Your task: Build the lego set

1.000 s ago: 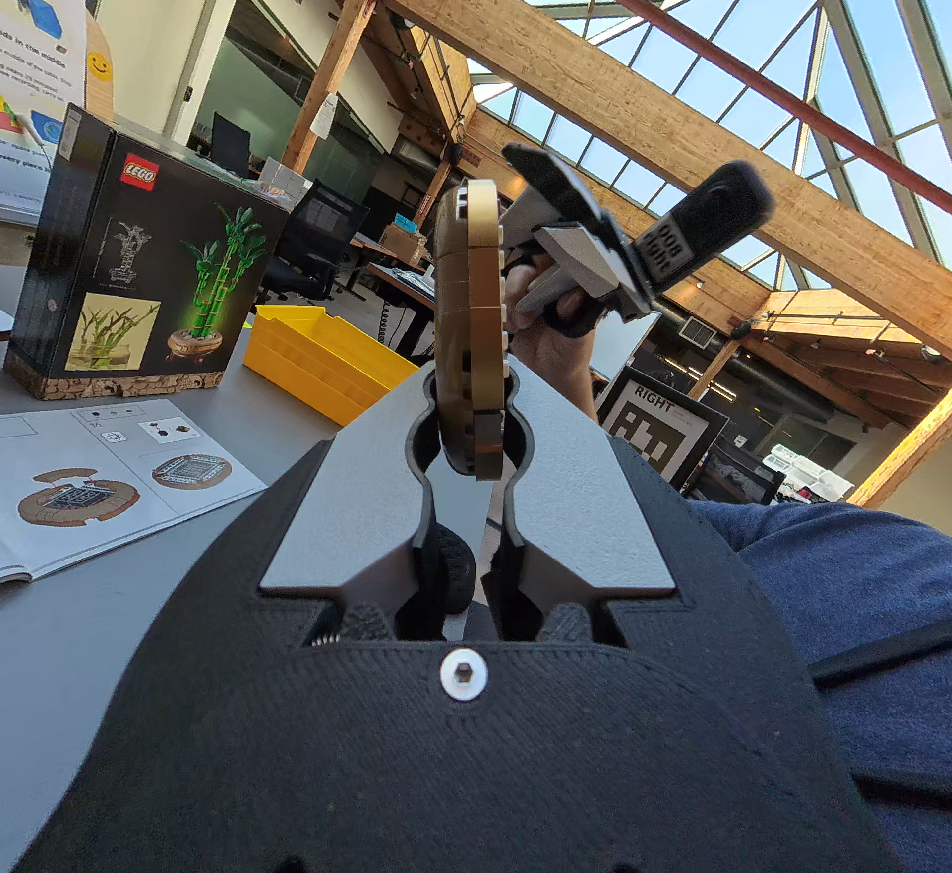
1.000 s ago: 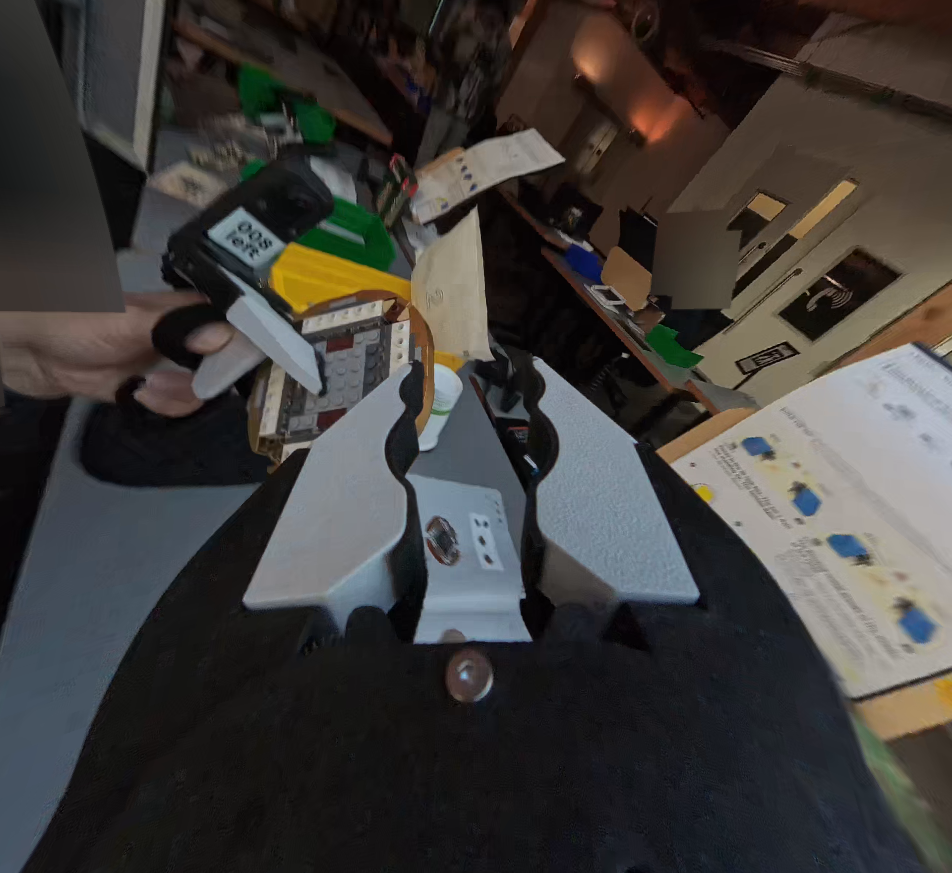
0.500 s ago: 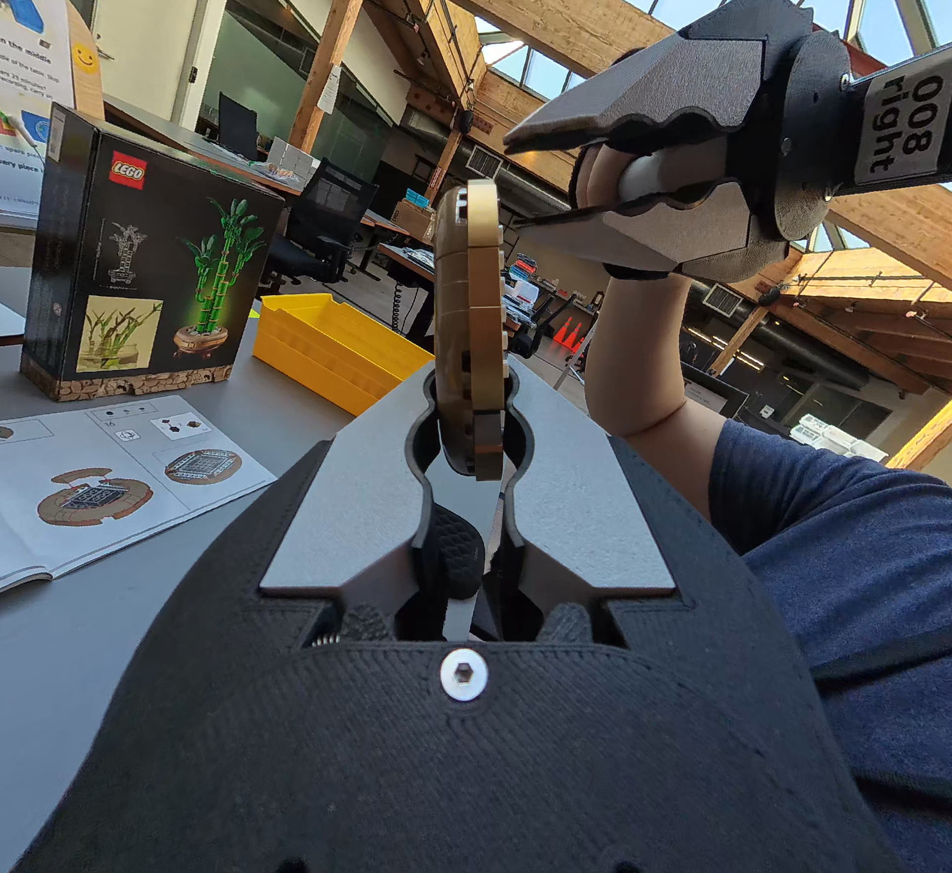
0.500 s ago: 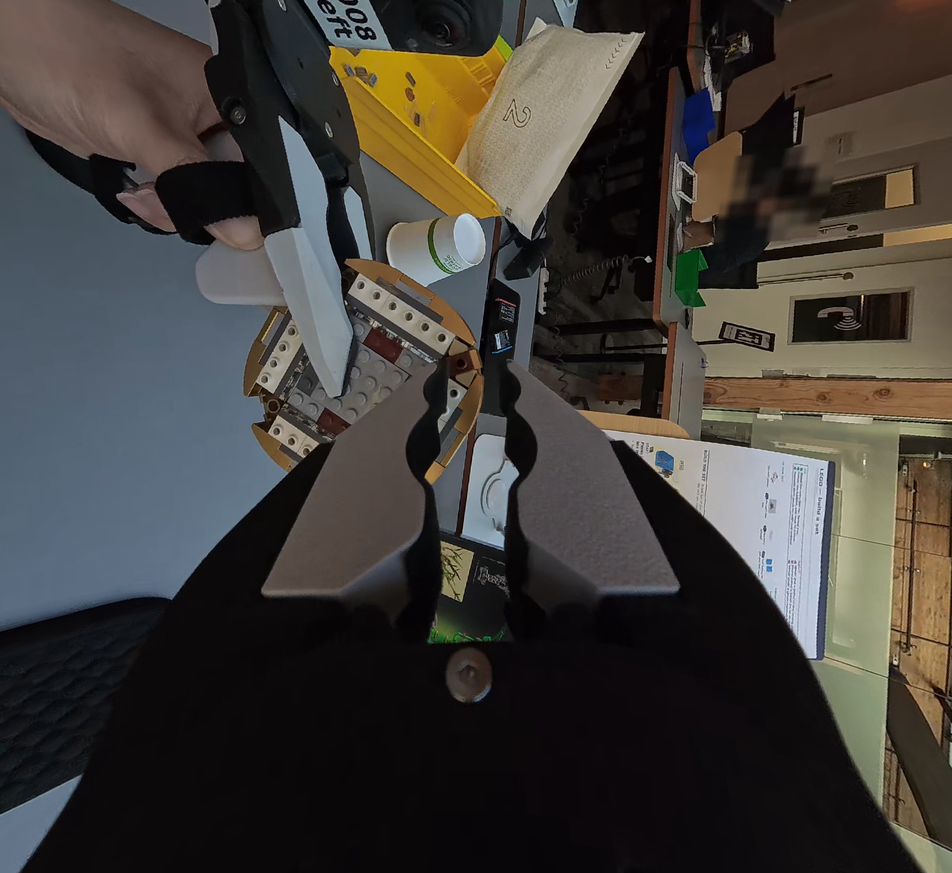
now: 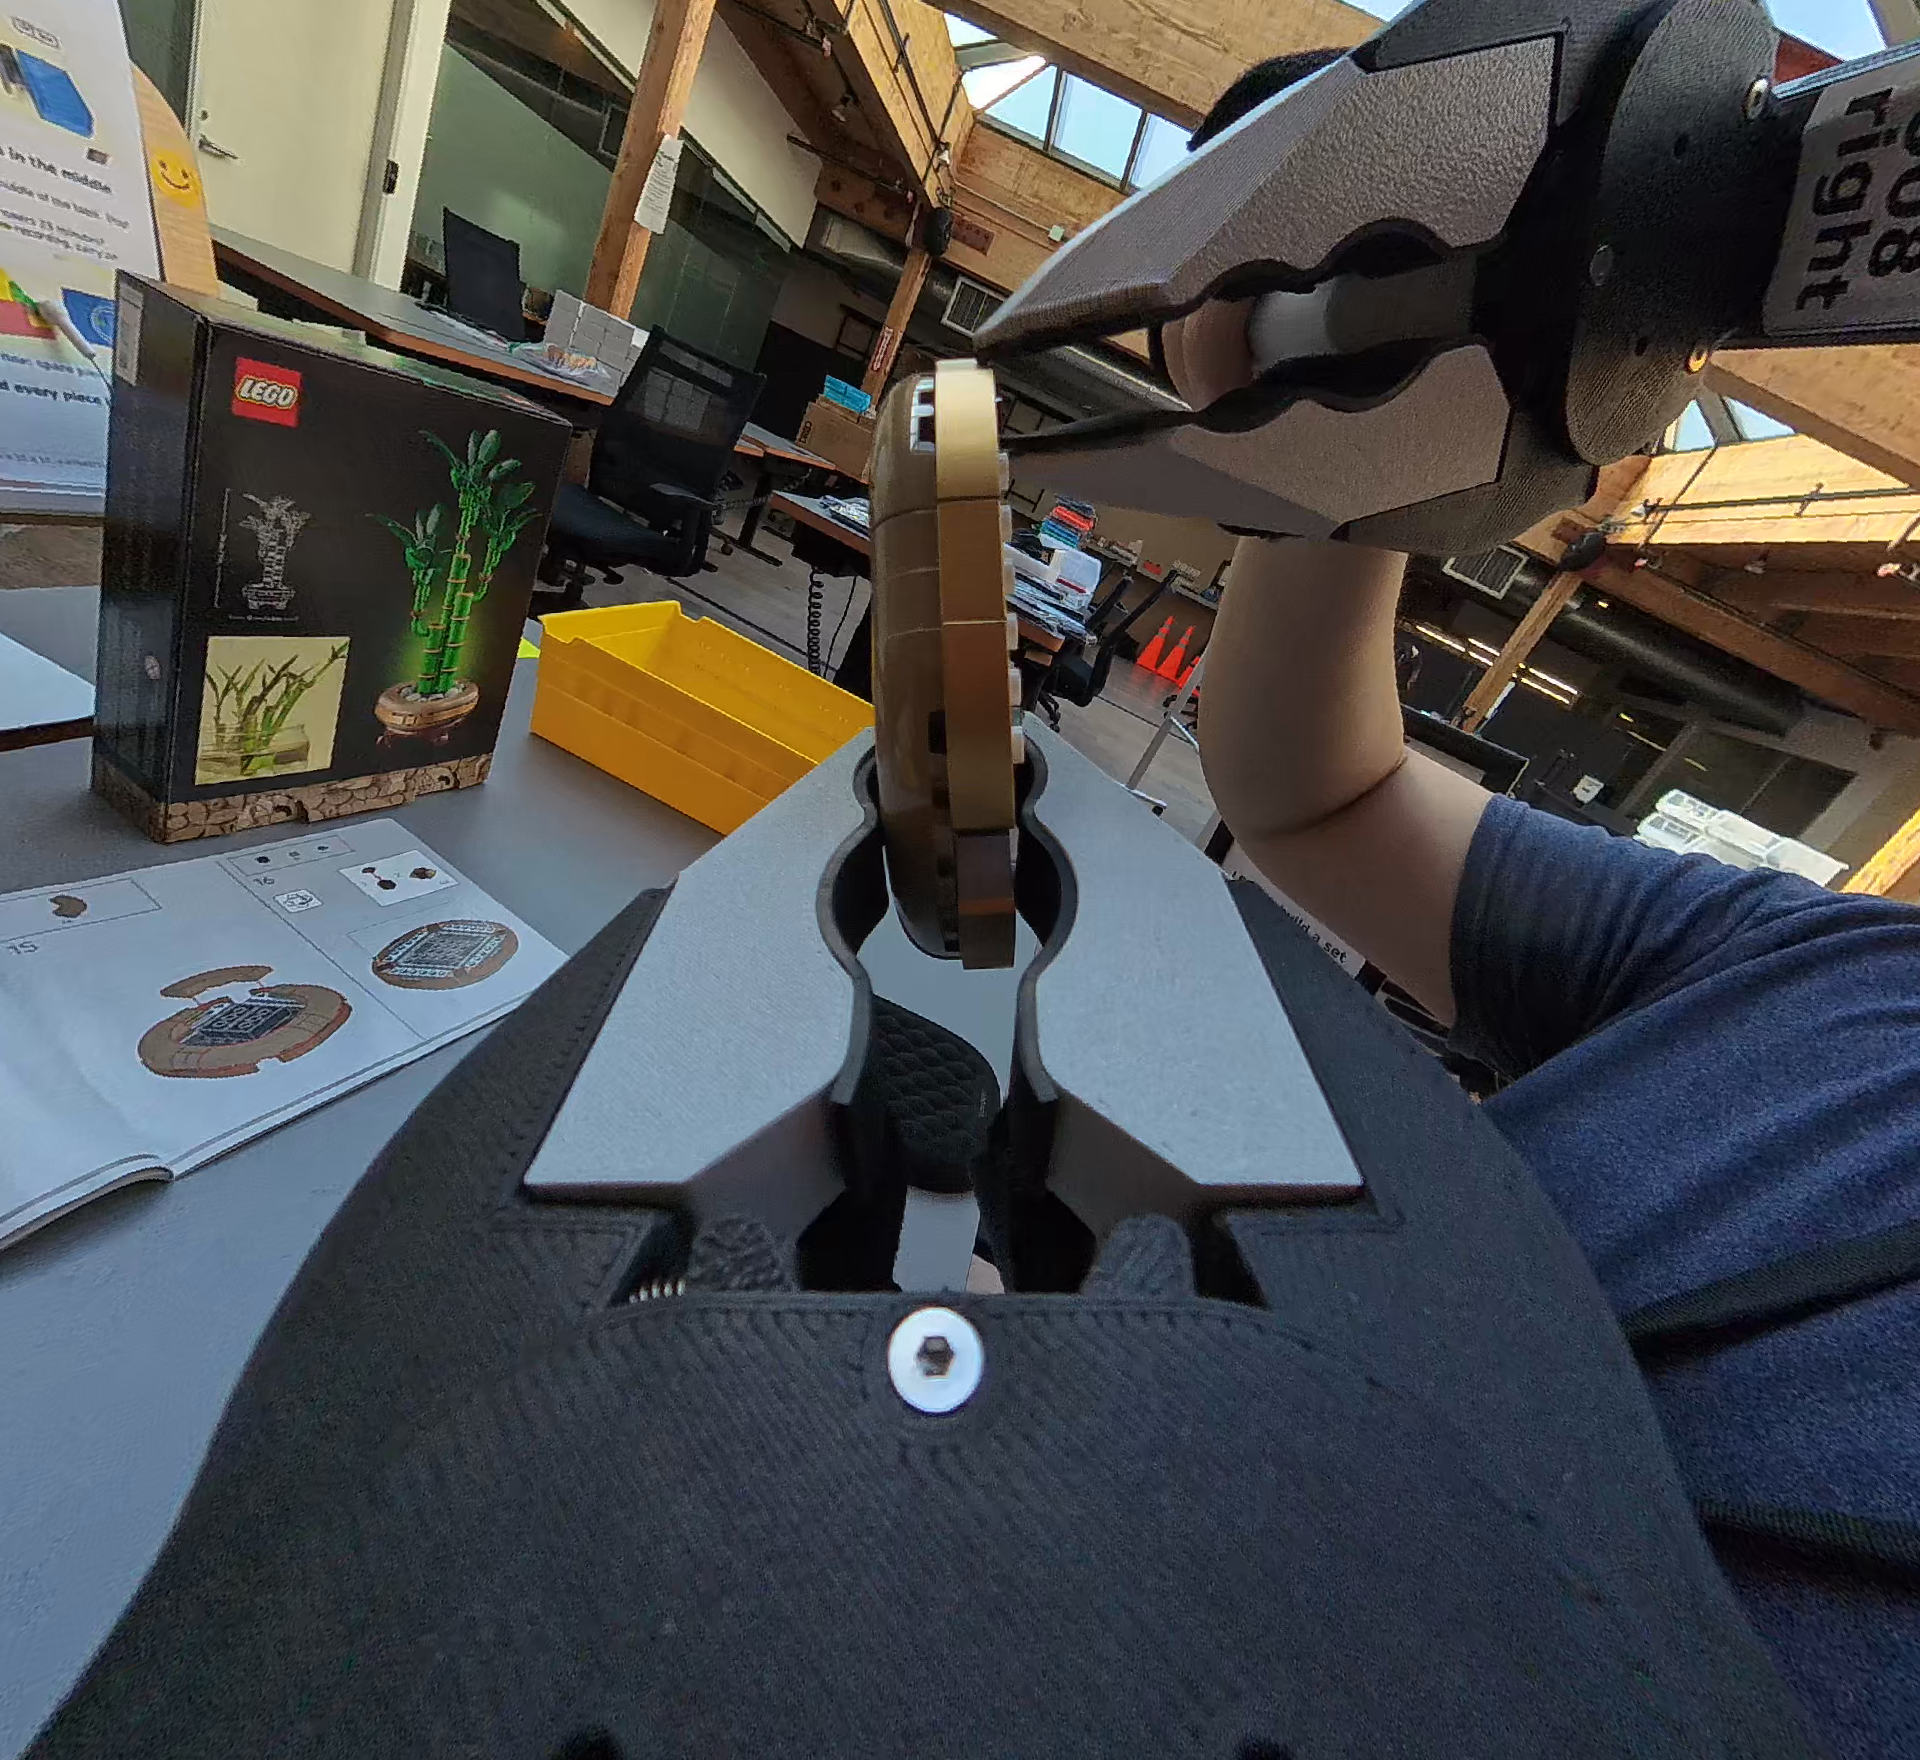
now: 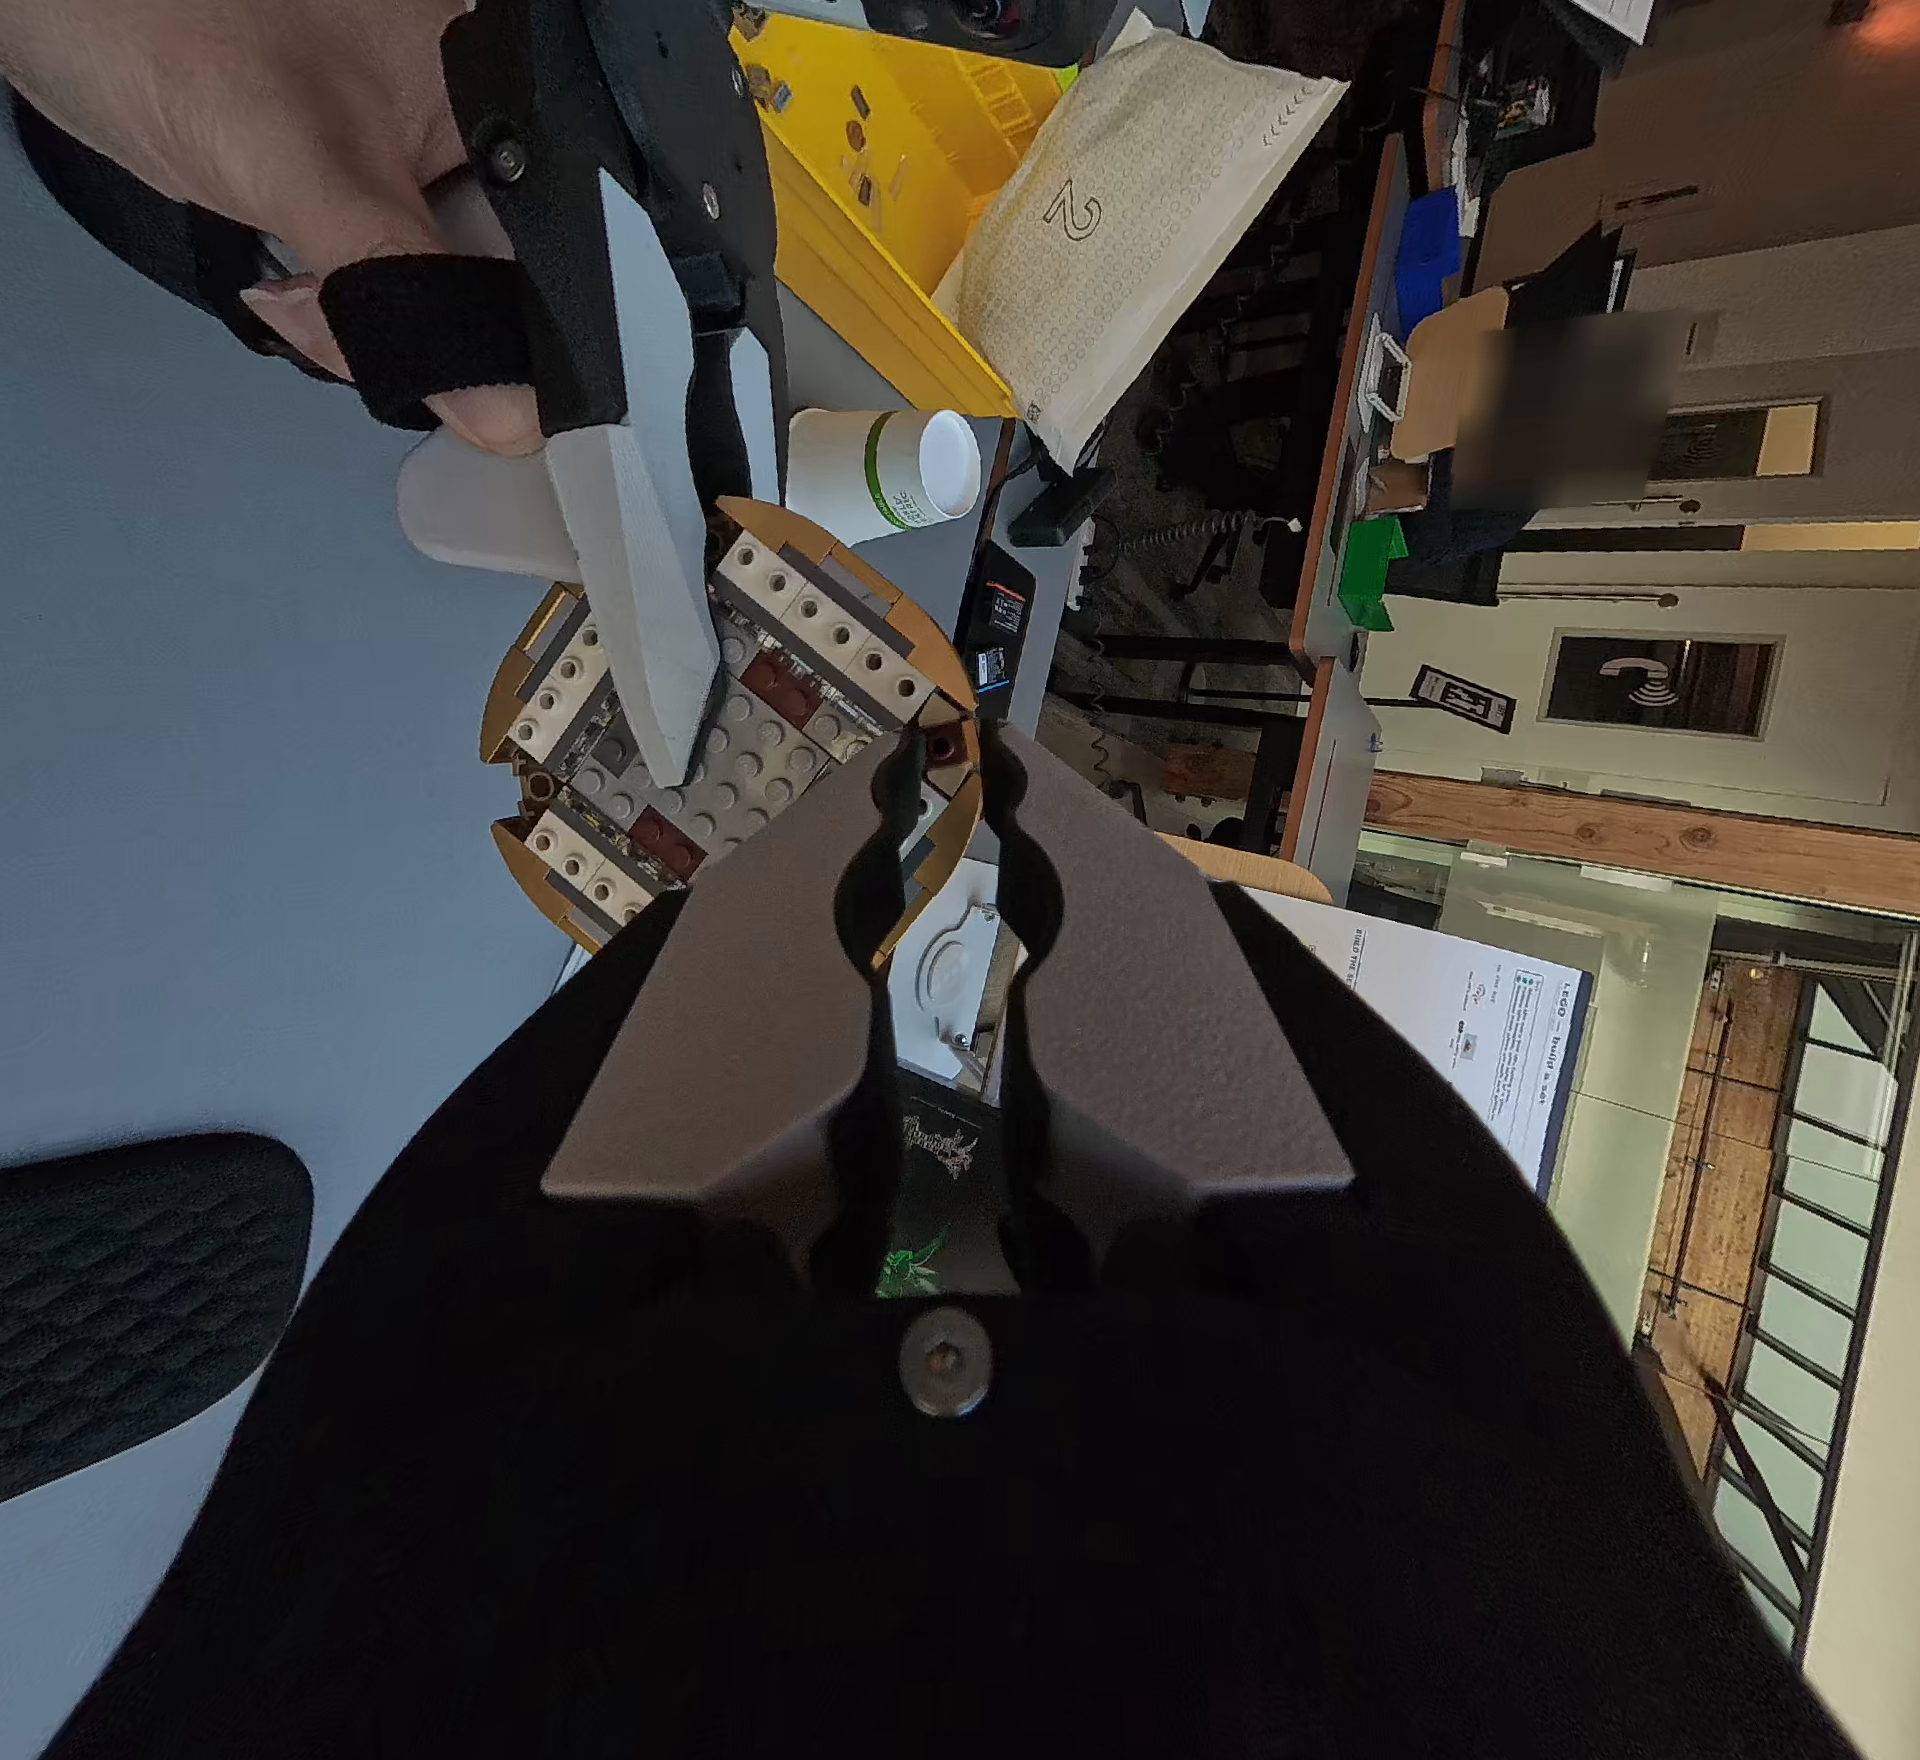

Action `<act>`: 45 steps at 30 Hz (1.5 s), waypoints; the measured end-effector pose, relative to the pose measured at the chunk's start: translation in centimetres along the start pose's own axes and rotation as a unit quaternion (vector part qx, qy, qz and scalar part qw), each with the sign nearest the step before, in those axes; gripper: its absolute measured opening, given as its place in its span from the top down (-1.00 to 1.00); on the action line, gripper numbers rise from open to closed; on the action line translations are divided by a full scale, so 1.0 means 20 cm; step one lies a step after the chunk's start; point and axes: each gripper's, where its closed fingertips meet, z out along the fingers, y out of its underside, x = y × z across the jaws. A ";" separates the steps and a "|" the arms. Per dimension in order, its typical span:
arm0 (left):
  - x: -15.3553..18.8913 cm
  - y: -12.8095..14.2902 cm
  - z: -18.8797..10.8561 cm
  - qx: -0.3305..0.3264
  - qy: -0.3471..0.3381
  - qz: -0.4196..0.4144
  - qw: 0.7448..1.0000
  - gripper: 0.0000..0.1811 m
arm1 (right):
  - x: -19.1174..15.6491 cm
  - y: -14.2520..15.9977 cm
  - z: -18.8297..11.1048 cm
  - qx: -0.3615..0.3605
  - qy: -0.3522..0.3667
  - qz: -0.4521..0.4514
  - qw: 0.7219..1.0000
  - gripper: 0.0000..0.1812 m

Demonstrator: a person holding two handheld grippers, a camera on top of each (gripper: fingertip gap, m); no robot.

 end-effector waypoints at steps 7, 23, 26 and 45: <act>0.03 -0.01 -0.01 0.002 0.004 0.025 1.000 0.80 | 0.00 -0.04 -0.03 0.016 -0.004 0.009 1.000 0.91; 0.06 0.01 0.01 -0.015 0.022 0.001 1.000 0.81 | -0.02 -0.02 -0.05 -0.019 -0.026 -0.027 0.999 0.90; 0.06 0.00 0.01 -0.016 0.018 0.007 1.000 0.80 | -0.02 -0.01 -0.06 -0.036 -0.033 -0.035 0.998 0.90; 0.10 -0.06 0.00 -0.003 0.014 0.023 1.000 0.80 | 0.05 -0.06 -0.07 0.019 0.041 0.067 0.997 0.93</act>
